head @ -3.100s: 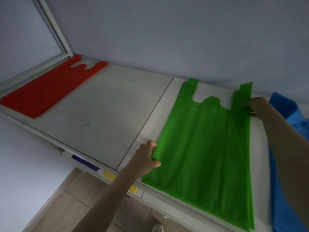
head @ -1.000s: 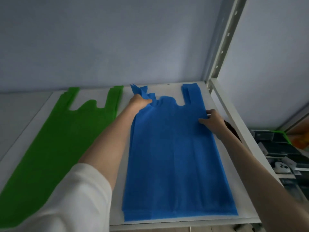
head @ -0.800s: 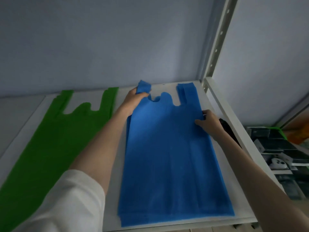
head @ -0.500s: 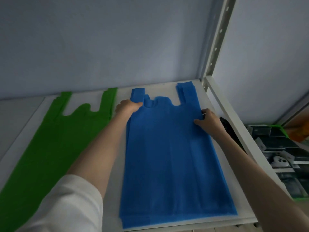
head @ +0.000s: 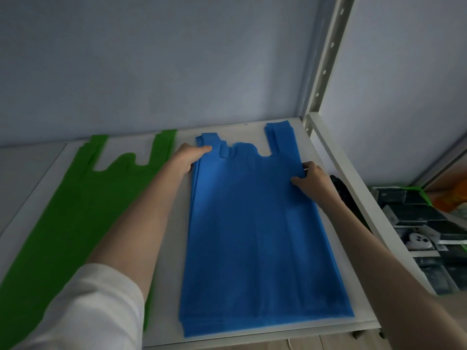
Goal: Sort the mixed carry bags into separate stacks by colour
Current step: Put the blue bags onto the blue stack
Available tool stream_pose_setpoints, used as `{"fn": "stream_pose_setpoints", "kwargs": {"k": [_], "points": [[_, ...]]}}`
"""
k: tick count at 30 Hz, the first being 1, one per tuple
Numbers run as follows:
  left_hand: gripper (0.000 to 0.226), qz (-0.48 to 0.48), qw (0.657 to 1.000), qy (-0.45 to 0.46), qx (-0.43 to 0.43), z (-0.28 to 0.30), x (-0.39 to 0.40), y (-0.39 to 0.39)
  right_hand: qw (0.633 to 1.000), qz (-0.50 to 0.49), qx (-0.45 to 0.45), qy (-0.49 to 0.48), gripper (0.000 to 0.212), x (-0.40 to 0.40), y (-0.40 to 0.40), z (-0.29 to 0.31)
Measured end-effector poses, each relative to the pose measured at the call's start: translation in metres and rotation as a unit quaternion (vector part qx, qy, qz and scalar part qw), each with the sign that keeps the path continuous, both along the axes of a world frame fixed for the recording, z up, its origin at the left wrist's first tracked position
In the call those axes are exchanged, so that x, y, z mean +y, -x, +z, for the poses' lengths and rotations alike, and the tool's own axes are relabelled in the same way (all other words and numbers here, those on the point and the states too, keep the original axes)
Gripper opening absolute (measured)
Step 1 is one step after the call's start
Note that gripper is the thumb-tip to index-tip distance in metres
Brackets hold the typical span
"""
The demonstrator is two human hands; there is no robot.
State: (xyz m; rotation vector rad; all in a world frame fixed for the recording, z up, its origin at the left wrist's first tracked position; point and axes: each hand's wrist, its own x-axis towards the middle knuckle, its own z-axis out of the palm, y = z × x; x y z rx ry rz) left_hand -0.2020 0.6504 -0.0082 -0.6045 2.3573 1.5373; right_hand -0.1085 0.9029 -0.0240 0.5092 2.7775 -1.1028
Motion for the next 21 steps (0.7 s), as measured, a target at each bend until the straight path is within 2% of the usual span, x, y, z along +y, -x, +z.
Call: {"fn": "stream_pose_setpoints", "kwargs": {"k": [2,6,9,11,14,16,19,21], "points": [[0.042,0.001,0.997,-0.065,0.050,0.001,0.002,-0.002,1.000,0.001,0.000,-0.005,0.053,0.000,-0.001,0.001],[0.047,-0.005,0.979,-0.131,0.154,-0.004,0.003,-0.010,1.000,0.001,0.000,-0.007,0.054,-0.001,-0.002,0.003],[0.046,0.012,0.972,-0.113,0.205,-0.009,0.003,-0.016,1.000,0.002,-0.002,-0.005,0.054,-0.001,-0.004,0.004],[0.038,0.025,0.983,-0.054,0.172,-0.016,0.001,-0.013,1.000,0.001,-0.004,0.002,0.054,-0.001,-0.003,0.005],[0.020,0.034,0.998,0.004,0.054,-0.025,0.000,-0.003,1.000,-0.006,-0.010,0.022,0.054,-0.001,-0.004,0.008],[0.019,0.033,0.997,0.053,0.045,-0.026,-0.001,0.004,1.000,-0.014,-0.017,0.017,0.052,0.001,-0.009,0.010],[0.047,0.037,0.989,0.135,0.038,-0.024,-0.002,0.010,0.998,-0.027,-0.048,-0.006,0.045,0.008,-0.027,0.009],[0.060,0.033,0.987,0.152,0.032,-0.024,-0.001,0.012,0.997,-0.031,-0.066,-0.002,0.045,0.012,-0.043,0.005]]}}
